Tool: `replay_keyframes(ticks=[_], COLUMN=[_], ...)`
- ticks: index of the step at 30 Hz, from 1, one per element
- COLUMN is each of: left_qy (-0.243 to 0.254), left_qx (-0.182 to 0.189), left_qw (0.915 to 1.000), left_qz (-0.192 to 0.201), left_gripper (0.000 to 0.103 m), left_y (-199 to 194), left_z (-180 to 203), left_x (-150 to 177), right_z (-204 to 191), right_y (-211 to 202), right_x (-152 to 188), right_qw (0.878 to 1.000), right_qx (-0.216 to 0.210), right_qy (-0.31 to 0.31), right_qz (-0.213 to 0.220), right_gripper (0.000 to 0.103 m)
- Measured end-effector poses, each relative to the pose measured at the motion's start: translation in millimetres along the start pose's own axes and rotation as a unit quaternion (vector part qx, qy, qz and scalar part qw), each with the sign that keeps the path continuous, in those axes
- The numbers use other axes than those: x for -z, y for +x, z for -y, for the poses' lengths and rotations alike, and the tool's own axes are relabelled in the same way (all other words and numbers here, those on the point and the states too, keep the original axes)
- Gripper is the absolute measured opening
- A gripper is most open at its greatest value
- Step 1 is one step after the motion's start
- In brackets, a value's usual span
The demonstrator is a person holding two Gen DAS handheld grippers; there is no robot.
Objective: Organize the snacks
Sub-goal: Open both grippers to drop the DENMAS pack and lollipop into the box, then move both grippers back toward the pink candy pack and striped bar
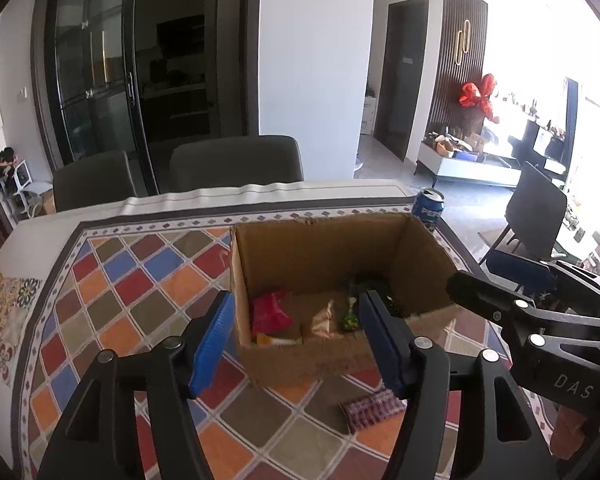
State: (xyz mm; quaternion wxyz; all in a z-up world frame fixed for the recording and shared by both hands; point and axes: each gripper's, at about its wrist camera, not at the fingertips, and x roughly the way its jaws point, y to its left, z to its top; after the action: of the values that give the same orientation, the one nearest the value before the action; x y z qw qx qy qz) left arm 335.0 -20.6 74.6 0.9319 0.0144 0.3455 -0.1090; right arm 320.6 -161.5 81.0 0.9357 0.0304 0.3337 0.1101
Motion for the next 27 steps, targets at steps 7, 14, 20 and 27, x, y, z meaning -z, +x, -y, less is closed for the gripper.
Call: replay_keyframes(ticks=[7, 14, 20, 27], left_qy=[0.012, 0.028, 0.034, 0.046], left_qx=[-0.004, -0.012, -0.013, -0.015], left_qw=[0.9999, 0.9995, 0.9993, 0.9979], left_qz=[0.007, 0.007, -0.009, -0.042], left_gripper=[0.073, 0.078, 0.083, 0.086], left_y=[-26, -43, -45, -38], left_z=[15, 31, 43, 53], left_x=[23, 47, 69, 102], right_z=[-1, 6, 17, 30], right_y=[-27, -45, -49, -46], right_x=[23, 52, 74, 103], right_qw=[1.0, 1.0, 1.0, 0.998], right_qx=[-0.005, -0.012, -0.001, 0.01], right_qy=[0.001, 0.015, 0.029, 0.038], right_qz=[0.011, 0.005, -0.008, -0.04], right_gripper=[0.064, 0.069, 0.071, 0.071])
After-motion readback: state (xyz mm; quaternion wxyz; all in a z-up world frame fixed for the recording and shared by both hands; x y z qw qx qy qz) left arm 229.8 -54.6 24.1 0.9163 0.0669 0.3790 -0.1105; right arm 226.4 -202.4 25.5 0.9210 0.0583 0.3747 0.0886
